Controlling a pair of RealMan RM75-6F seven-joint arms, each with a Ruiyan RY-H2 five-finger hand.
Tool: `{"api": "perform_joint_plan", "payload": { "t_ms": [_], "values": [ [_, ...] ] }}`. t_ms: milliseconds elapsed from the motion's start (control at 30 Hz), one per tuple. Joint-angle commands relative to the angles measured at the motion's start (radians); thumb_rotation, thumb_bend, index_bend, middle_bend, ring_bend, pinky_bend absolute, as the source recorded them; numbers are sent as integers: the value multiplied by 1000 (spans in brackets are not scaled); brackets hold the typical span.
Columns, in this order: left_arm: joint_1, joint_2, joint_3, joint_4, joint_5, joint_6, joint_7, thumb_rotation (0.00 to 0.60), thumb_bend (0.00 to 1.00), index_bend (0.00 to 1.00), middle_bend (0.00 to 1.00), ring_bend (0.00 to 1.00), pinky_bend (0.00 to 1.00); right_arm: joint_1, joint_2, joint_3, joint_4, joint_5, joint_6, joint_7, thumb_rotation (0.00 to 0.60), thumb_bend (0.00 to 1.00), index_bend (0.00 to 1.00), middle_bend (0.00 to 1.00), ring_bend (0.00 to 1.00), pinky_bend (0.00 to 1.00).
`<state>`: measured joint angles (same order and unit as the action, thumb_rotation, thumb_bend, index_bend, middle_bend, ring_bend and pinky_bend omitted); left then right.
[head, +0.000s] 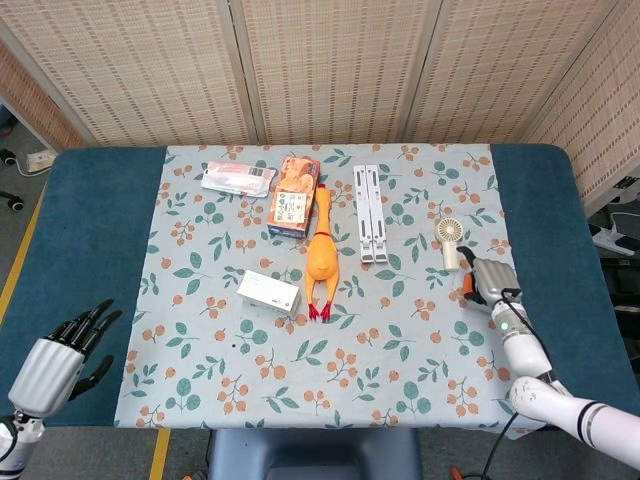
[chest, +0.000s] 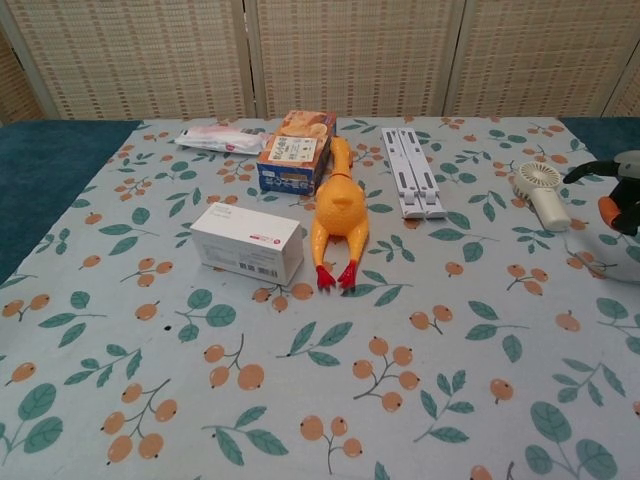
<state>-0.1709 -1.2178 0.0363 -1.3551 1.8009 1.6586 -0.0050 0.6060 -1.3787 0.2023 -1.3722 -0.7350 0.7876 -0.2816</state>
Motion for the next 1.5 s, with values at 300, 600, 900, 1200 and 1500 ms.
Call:
{"api": "perform_joint_plan", "payload": {
  "t_ms": [300, 600, 900, 1200, 1500],
  "values": [
    [1, -1, 1, 0, 2, -1, 5, 600, 377, 119, 56, 212, 447, 17, -26, -4, 55, 14, -7, 25, 600, 721, 100, 741, 591, 693],
    [-1, 1, -1, -4, -1, -6, 4, 600, 377, 119, 56, 212, 446, 25, -48, -12, 109, 25, -32, 47, 600, 720, 101, 741, 591, 693],
    [1, 0, 0, -1, -1, -4, 3, 600, 378, 131, 56, 213, 447, 30, -67, -15, 138, 11, -42, 68, 600, 720, 101, 742, 591, 693],
    [1, -1, 1, -1, 0, -5, 1, 600, 377, 131, 56, 214, 447, 39, -83, -17, 160, 10, -47, 70, 600, 720, 101, 742, 591, 693],
    [1, 2, 0, -3, 1, -3, 1, 600, 376, 131, 56, 214, 447, 44, -97, -16, 182, 16, -51, 72, 600, 720, 101, 741, 591, 693]
  ]
}}
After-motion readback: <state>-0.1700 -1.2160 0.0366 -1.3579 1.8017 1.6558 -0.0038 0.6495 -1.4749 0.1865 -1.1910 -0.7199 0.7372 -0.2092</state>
